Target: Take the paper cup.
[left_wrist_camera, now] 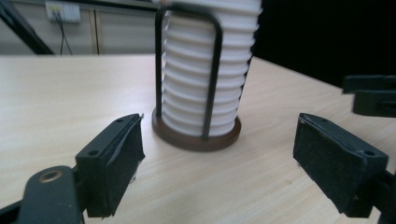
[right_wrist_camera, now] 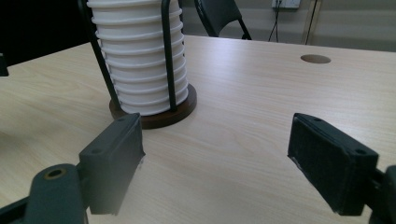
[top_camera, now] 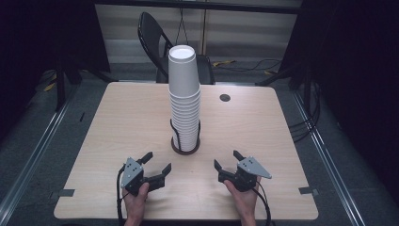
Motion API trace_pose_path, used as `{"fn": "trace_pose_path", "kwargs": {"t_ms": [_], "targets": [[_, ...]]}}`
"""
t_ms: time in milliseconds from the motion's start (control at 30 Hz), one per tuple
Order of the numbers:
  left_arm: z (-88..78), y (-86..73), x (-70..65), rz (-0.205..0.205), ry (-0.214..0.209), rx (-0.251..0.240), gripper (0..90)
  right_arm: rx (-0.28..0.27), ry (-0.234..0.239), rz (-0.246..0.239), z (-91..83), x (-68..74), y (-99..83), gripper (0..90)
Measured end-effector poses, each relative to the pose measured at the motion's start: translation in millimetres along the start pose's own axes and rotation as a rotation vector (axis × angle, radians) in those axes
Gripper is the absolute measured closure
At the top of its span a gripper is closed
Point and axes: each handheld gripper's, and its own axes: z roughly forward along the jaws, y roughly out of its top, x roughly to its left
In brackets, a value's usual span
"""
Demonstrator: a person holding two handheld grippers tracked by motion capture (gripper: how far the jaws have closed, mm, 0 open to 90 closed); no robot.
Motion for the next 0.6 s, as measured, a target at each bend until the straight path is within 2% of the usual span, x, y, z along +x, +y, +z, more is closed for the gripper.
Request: {"fn": "trace_pose_path", "kwargs": {"t_ms": [100, 233, 267, 300, 367, 467, 567, 600], "targets": [[1.9, 5.0, 3.5, -0.019, -0.003, 0.003, 15.8, -0.016, -0.003, -0.011, -1.8, 1.2, 0.2, 17.6], [1.2, 23.0, 2.5, 0.003, -0.017, -0.011, 15.6, -0.015, 0.006, -0.013, -0.9, 1.5, -1.2, 17.1], [0.6, 34.0, 2.9, 0.010, -0.027, -0.028, 15.7, -0.013, 0.007, -0.013, -0.6, 1.4, -1.4, 16.7], [0.6, 34.0, 2.9, 0.010, -0.027, -0.028, 15.7, -0.013, 0.007, -0.013, -0.6, 1.4, -1.4, 16.7], [0.2, 45.1, 2.3, 0.016, -0.027, -0.046, 15.7, -0.009, 0.010, -0.012, -0.3, 1.0, -1.8, 16.3], [-0.3, 60.6, 0.9, 0.050, -0.032, -0.048, 15.7, -0.015, 0.011, -0.007, -0.1, 0.2, -2.2, 16.3], [-0.4, 71.3, -0.6, 0.051, -0.029, -0.061, 15.8, -0.020, 0.011, 0.005, -0.9, -0.8, -2.6, 16.4], [-0.1, 76.0, -0.6, 0.067, -0.033, -0.057, 15.8, -0.019, 0.008, 0.003, -1.1, -0.6, -2.7, 16.4]]}}
